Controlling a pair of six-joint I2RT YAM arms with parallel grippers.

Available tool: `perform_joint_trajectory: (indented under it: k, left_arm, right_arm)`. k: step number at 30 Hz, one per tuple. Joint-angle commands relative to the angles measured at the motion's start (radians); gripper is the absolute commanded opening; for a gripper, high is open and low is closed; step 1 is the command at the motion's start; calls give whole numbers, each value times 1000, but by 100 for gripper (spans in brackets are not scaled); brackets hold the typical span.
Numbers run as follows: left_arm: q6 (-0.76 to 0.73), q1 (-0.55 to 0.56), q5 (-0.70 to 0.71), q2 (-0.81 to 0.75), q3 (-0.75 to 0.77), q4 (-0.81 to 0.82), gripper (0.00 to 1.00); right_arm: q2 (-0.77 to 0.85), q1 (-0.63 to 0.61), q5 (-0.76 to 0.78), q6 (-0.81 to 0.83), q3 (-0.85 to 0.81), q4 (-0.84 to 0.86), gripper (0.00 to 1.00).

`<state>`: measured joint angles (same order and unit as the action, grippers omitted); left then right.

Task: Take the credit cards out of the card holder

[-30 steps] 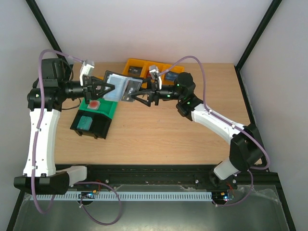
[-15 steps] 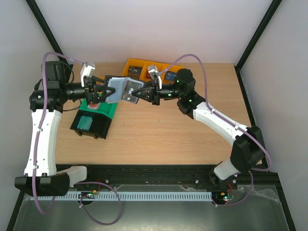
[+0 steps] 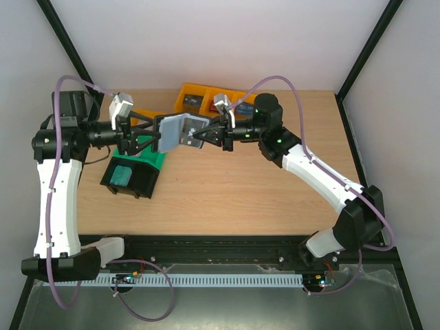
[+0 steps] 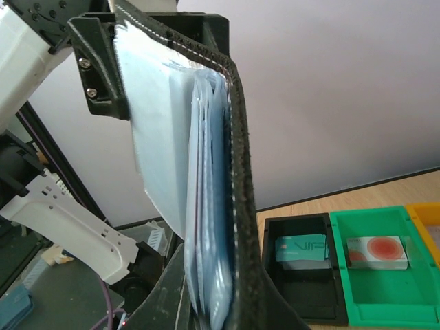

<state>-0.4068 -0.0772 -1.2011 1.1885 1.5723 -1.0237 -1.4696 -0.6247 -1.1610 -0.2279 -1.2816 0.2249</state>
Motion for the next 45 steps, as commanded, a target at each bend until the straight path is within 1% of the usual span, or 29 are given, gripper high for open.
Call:
perform_joint_trajectory:
  k: [1, 5, 7, 9, 12, 15, 17, 18, 25, 30, 33, 34, 35, 36, 37, 38, 39, 40, 42, 44, 45]
  left_arm:
    - [-137, -12, -14, -10, 40, -114, 70]
    - [-134, -12, 15, -13, 24, -97, 69]
    - [-91, -11, 35, -12, 7, -57, 66]
    - [-15, 2, 43, -14, -9, -2, 64]
    - [27, 38, 57, -13, -25, 46, 63]
    - [102, 70, 145, -12, -44, 104, 57]
    - [111, 80, 187, -12, -57, 119, 52]
    - [116, 83, 194, -12, -61, 124, 52]
    - [154, 120, 170, -7, -76, 155, 54]
    - [183, 134, 172, -9, -103, 187, 55]
    - [199, 140, 173, -9, -120, 207, 55]
    - [202, 141, 173, -9, -123, 210, 53]
    - [204, 142, 170, -9, -125, 211, 49]
    - [204, 142, 163, -9, -124, 210, 40]
    - [201, 140, 153, -8, -124, 207, 30]
    - [198, 139, 137, -11, -123, 202, 17]
    - [198, 135, 118, -13, -122, 198, 6]
    - [200, 127, 100, -14, -120, 196, 3]
    - [204, 109, 73, -20, -118, 191, 2]
    - [205, 97, 53, -24, -119, 189, 2]
    - [208, 93, 40, -24, -121, 190, 2]
  right_arm:
    - [11, 11, -32, 18, -35, -1, 2]
    - [11, 13, -34, 15, -36, -6, 2]
    - [12, 13, -35, 6, -36, -4, 2]
    - [12, 13, -32, -19, -34, 17, 2]
    - [8, 12, -16, -60, -34, 46, 2]
    - [3, 9, -27, -101, -31, 85, 2]
    - [4, 4, -29, -106, -33, 89, 2]
    - [4, 0, -26, -105, -32, 90, 2]
    - [-7, -19, 5, -119, -42, 108, 2]
    - [-27, -29, -10, -167, -46, 160, 2]
    - [-43, -37, -20, -179, -56, 160, 2]
    - [-47, -39, -26, -180, -59, 160, 2]
    - [-49, -42, -33, -179, -59, 162, 2]
    - [-49, -42, -43, -179, -60, 162, 2]
    - [-48, -42, -56, -172, -60, 160, 2]
    - [-45, -41, -70, -146, -62, 141, 2]
    - [-38, -37, -87, -101, -68, 103, 6]
    - [-29, -31, -91, -42, -68, 53, 13]
    - [-9, -11, -51, 19, -58, -21, 32]
    - [4, 14, -54, 31, -41, -35, 53]
    - [6, 23, -62, 39, -36, -51, 61]
